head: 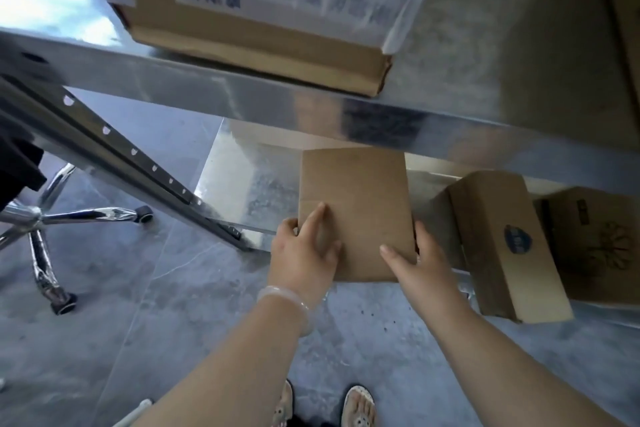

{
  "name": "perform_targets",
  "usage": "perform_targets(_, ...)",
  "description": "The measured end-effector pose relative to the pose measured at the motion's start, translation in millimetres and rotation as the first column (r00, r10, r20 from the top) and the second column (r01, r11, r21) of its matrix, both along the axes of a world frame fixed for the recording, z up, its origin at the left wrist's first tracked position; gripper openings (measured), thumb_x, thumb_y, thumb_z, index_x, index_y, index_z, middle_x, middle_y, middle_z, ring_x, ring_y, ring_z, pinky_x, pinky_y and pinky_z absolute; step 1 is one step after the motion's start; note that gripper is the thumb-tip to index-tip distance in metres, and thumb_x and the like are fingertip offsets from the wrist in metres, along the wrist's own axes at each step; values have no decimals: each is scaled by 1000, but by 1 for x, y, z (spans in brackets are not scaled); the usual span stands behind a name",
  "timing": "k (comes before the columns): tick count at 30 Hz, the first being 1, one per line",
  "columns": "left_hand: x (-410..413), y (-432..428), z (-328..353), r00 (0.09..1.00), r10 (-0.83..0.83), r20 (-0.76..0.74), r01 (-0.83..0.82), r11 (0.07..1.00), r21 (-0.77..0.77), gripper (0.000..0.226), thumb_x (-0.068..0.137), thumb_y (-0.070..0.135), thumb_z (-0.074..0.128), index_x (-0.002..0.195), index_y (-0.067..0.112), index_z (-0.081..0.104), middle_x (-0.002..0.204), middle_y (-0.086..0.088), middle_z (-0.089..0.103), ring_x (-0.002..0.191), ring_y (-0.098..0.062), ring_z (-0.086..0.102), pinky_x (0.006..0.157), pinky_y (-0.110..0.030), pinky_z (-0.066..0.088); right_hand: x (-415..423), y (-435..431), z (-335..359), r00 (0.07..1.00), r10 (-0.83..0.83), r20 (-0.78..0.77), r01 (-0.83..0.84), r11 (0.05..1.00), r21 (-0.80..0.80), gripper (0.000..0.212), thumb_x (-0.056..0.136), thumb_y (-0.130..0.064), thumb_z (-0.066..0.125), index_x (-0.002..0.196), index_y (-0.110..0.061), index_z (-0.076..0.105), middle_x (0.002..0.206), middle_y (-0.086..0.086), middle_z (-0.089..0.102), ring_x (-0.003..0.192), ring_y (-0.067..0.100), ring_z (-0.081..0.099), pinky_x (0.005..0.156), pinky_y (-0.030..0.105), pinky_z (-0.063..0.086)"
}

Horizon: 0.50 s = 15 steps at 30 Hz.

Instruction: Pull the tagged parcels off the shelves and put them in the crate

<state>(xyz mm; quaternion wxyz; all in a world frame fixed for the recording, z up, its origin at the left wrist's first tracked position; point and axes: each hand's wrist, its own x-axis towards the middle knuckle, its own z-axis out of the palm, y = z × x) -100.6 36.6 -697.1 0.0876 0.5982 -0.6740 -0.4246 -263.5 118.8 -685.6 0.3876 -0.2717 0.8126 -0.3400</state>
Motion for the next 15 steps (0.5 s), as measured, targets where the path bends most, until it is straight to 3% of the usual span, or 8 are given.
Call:
perform_targets(3,10,8,0,999,33,-13,-32,997,70,68,86,47,67,145,48,34,129,-3,39,118,-21,43,98,-21,30,15,13,9,1000,-13,-15,12,999,-50,62,85,-29,71,135,-47,39,115,-20,47,94,-26,45,66,1,40)
perform_targets(4,13,10,1,999,38,-24,-35,995,94,71,85,50,67,146,49,32,127,-1,37,117,-20,44,99,-24,34,19,15,11,1000,-14,9,14,998,-58,64,86,-29,70,135,-49,36,122,-17,45,100,-21,46,71,4,42)
perform_targets(6,20,13,1,999,25,-29,-20,987,157,80,81,58,67,148,50,24,131,0,33,123,-23,43,105,-32,39,26,19,15,999,12,34,-9,997,-71,65,87,-27,69,138,-48,35,134,-14,46,114,-5,49,92,23,46)
perform_targets(8,22,13,3,1000,11,-15,-7,976,217,92,74,69,65,150,51,17,144,-2,29,133,-24,37,111,-37,36,32,20,19,999,45,-18,-46,997,-67,69,87,-28,68,145,-42,32,143,-12,44,127,5,44,106,34,40)
perform_targets(11,17,12,11,999,23,44,-32,978,208,105,62,86,55,152,48,16,159,-6,17,146,-27,16,120,-39,20,41,18,26,983,93,-158,-104,992,-66,68,89,-43,60,148,-42,28,150,-10,35,135,9,34,112,34,30)
perform_targets(13,12,11,20,997,66,51,-74,978,196,122,49,95,44,154,37,19,163,-3,8,150,-24,6,122,-38,12,47,17,30,969,131,-210,-156,982,-108,60,90,-57,50,146,-44,33,150,-10,35,137,11,31,114,38,27)
perform_targets(15,6,9,28,995,83,48,-90,980,176,134,42,97,38,153,23,27,161,-4,16,149,-23,11,122,-39,14,51,15,33,964,157,-214,-186,975,-124,50,91,-63,39,140,-51,36,152,-12,33,139,10,27,116,40,24)
